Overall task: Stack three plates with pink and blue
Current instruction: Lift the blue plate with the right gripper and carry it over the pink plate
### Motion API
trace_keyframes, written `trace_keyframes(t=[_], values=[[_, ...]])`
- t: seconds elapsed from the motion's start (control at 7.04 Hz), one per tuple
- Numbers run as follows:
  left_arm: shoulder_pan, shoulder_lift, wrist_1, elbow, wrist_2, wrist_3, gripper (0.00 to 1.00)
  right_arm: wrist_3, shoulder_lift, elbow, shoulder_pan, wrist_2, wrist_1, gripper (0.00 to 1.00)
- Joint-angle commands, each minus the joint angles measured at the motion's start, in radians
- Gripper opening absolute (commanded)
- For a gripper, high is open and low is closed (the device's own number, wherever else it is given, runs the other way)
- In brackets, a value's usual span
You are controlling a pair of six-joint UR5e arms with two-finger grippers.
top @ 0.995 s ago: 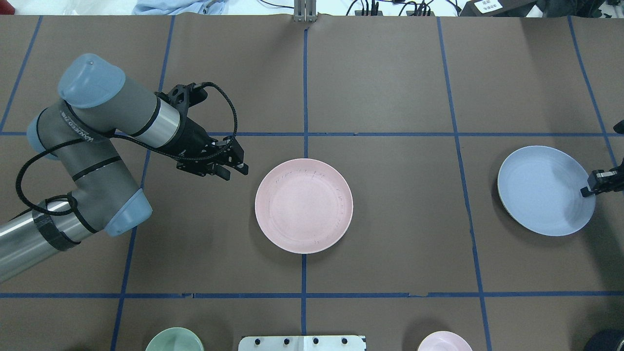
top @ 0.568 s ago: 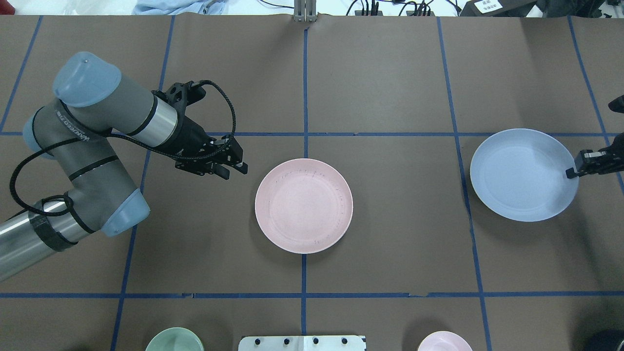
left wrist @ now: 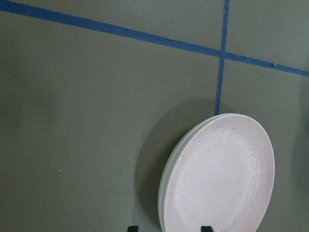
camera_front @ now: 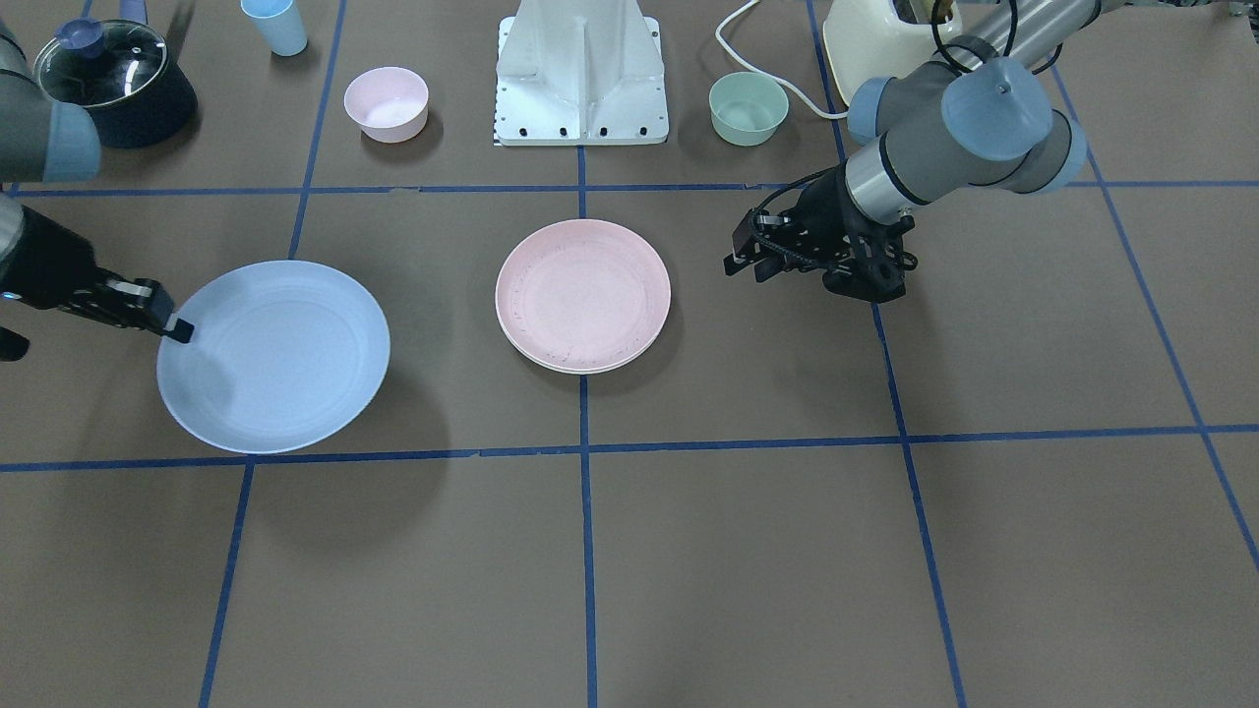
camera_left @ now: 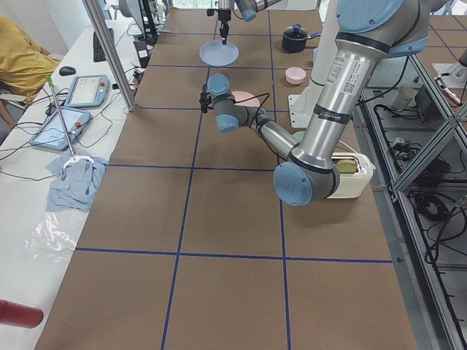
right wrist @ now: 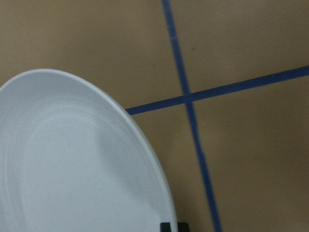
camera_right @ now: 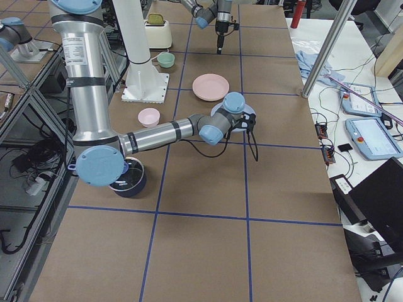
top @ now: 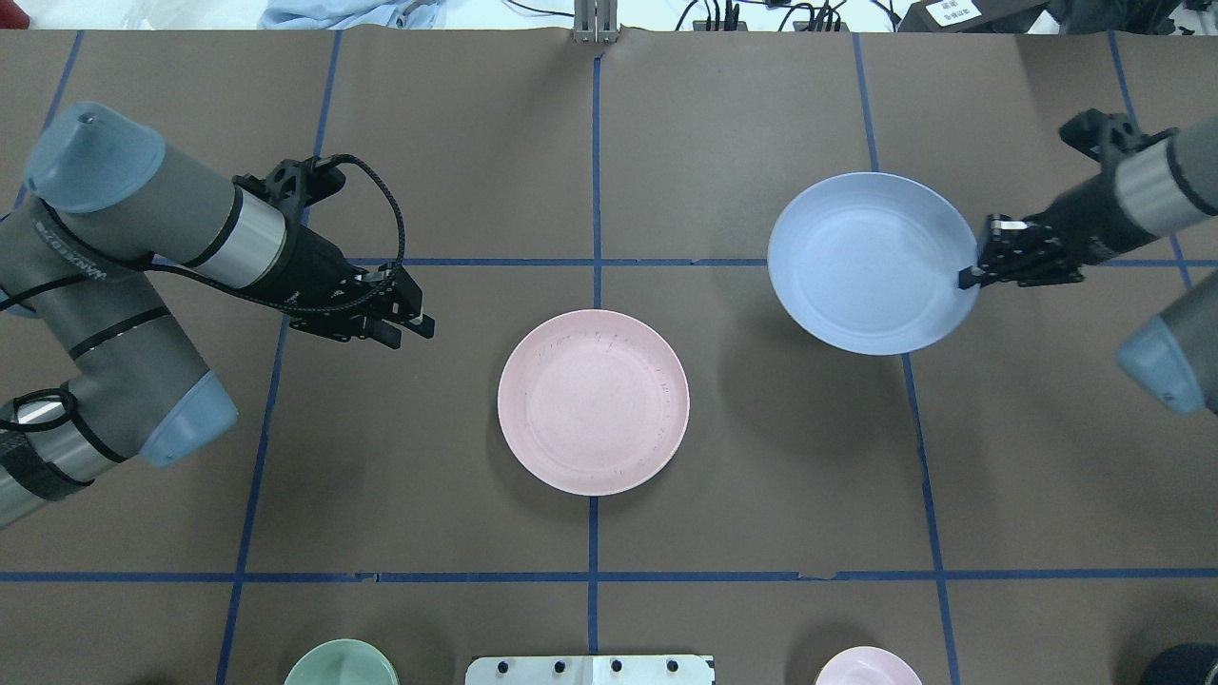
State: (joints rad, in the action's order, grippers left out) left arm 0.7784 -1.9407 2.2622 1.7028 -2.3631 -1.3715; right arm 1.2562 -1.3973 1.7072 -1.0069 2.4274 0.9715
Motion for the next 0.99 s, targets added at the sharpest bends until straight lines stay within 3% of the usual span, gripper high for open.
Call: trace_keyframes(t=[0.0,0.43,0.85], values=[[0.036,0.061,0.000,0.003,-0.004,0.102,0.52,0.318,0.201,0.003,0.185,-0.150,0.000,0.00],[0.085,0.153,0.003,0.011,-0.005,0.261,0.52,0.509,0.316,0.009,0.419,-0.387,0.003,0.00],[0.087,0.157,0.000,0.017,-0.005,0.267,0.52,0.516,0.291,0.011,0.456,-0.390,0.013,0.00]])
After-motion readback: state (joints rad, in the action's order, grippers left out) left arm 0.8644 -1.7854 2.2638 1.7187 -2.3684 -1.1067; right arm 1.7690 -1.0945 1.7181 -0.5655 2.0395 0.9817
